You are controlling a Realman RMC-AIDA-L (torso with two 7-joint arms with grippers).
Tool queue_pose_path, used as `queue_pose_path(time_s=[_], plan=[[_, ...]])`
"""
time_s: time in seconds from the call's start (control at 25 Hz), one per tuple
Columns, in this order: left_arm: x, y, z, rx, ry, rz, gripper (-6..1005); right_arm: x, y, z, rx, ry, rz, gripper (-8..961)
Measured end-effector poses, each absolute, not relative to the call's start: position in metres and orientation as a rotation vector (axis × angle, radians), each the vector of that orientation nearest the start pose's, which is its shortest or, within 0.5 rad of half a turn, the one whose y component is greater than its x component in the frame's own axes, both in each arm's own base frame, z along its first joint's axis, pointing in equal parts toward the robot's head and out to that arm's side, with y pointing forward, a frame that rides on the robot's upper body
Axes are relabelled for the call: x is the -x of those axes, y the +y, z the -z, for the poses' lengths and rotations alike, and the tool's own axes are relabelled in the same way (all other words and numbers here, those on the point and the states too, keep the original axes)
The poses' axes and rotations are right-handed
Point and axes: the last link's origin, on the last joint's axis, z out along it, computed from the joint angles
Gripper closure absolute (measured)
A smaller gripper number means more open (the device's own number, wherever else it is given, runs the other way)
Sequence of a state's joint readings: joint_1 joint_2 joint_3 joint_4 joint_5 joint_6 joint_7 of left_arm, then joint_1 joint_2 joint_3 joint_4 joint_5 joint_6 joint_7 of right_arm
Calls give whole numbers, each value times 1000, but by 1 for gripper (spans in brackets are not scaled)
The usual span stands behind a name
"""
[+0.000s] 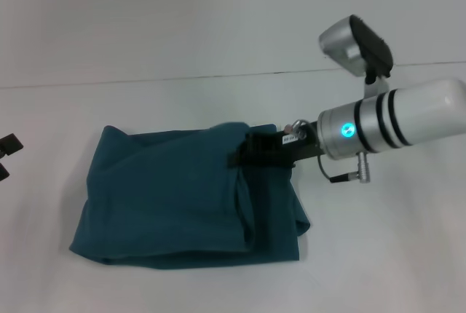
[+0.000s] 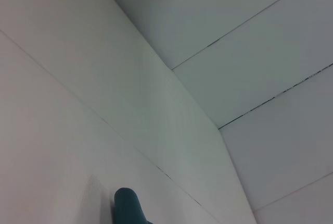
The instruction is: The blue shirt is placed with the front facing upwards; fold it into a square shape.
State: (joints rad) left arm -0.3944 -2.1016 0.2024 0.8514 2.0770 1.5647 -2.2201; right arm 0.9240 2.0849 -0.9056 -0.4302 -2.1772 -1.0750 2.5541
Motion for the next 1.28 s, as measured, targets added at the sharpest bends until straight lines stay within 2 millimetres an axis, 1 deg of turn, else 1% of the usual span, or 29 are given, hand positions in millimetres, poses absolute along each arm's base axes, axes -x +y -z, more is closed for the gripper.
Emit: queue_pose_path(time_s=[0.36, 0.68, 0.88, 1.08, 1.28], plan=[[340, 300, -87, 1795, -1716, 1079, 51, -195, 420, 45, 2254, 1835, -395, 908], [340, 298, -87, 1798, -1720, 1081, 51, -200, 424, 34, 2232, 1828, -395, 905], [340, 298, -87, 1797, -1722, 1081, 50, -205, 425, 31, 2218, 1815, -372, 902], [340, 298, -86, 1798, -1722, 1082, 50, -212, 424, 35, 2204, 1784, -313, 900], [340, 298, -86, 1796, -1724, 1083, 50, -214, 425, 36, 2201, 1769, -288, 898]])
